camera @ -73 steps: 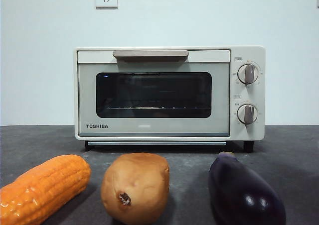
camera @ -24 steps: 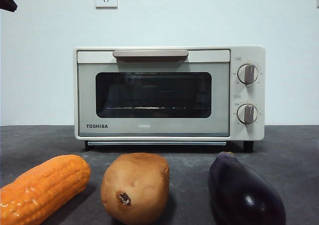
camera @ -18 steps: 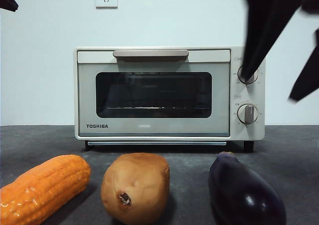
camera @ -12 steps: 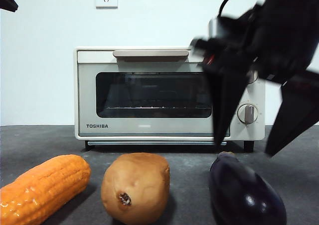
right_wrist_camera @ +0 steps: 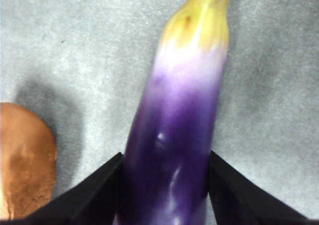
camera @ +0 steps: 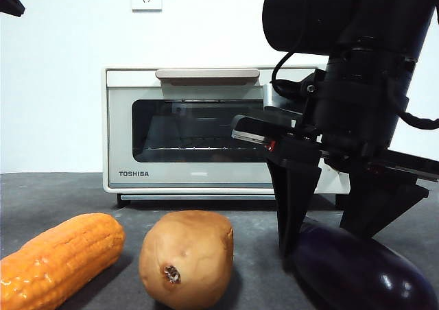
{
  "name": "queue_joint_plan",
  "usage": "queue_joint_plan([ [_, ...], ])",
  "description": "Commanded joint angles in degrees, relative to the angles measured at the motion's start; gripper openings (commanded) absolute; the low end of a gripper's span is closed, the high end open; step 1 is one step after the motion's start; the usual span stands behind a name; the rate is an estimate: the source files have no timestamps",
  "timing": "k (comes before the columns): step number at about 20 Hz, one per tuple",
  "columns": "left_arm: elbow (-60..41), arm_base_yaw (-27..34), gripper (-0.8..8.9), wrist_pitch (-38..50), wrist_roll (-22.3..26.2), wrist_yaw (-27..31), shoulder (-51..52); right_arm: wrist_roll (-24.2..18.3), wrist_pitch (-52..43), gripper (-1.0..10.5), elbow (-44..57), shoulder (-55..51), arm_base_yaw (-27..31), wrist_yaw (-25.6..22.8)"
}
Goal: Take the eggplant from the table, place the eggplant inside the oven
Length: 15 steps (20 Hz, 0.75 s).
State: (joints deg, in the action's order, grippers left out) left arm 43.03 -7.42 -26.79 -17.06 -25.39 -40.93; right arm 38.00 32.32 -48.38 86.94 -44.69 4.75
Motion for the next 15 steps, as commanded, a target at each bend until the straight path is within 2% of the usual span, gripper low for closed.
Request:
queue_joint_plan([
  [1,1.4,-0.2,0.04,0.6,1.0,-0.1,-0.4,0.5,0.5,1.3,-0.9,-0.5,-0.6,1.5],
  [4,2.8,-2.3,0.04,0.5,1.0,-0.2,-3.1,-1.5,4.8,1.3,-0.9,-8.3,-1.0,1.3],
  [8,8.6,-8.6,0.04,0.3,1.7,-0.2,-12.5,-6.0,9.9,1.3,-0.9,-22.3,-1.2,1.2],
  [12,19.2,-13.4,0.04,-3.1,5.9,-0.1,-24.7,-8.5,11.9,1.3,-0.9,-32.6,-1.2,1.1],
  [15,28.3,-15.5,0.04,-5.9,8.7,0.2,-34.0,-8.5,13.6,1.3,-0.9,-38.0,-1.2,1.1],
])
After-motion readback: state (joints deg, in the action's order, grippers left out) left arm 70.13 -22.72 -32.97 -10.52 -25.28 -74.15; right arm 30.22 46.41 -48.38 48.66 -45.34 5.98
